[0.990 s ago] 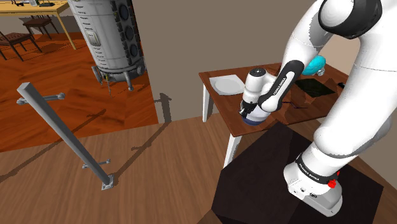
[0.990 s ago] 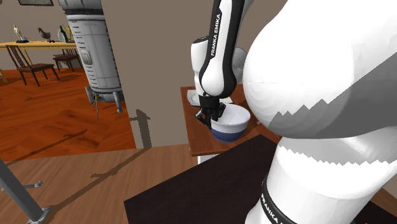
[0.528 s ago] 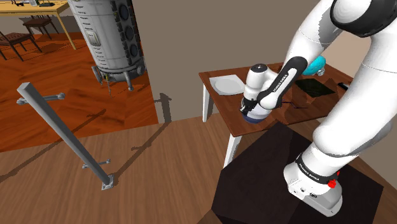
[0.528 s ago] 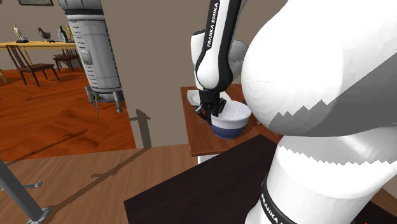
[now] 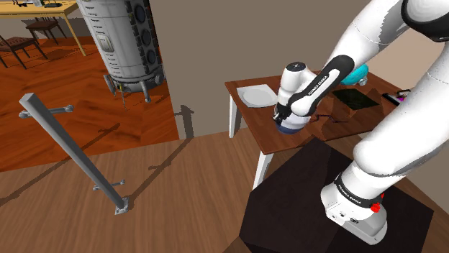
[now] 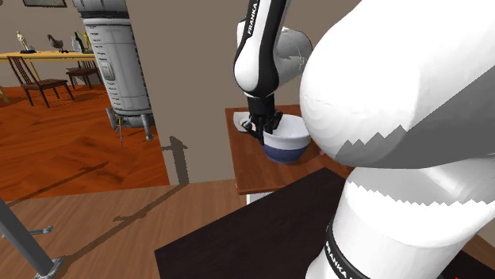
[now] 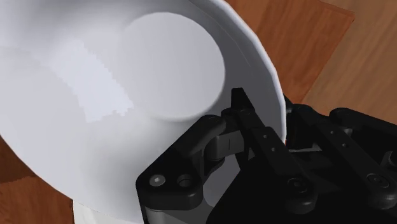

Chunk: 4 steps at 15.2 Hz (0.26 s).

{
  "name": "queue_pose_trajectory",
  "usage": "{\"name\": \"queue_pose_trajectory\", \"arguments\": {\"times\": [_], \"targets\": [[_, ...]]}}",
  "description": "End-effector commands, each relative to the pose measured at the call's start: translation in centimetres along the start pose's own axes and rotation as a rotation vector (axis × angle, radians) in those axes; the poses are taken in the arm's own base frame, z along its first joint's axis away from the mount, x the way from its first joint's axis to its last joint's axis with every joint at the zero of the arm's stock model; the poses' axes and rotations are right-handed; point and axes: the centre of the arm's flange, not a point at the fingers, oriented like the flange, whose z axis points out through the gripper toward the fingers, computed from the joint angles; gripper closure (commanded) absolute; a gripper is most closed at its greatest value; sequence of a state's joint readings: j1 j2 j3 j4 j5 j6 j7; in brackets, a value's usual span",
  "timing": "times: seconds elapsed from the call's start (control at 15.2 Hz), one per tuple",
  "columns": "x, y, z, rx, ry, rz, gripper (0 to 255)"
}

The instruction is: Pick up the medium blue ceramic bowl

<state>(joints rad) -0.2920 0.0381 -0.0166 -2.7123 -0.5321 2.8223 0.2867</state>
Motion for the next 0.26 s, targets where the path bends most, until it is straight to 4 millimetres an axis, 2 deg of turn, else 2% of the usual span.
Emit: {"name": "queue_pose_trajectory", "arguments": {"times": [0.0,0.2], "targets": [[0.01,0.26,-1.09,0.000,0.000,0.000,255],[0.05,0.37,-1.68,0.000,0.000,0.000,255]]}}
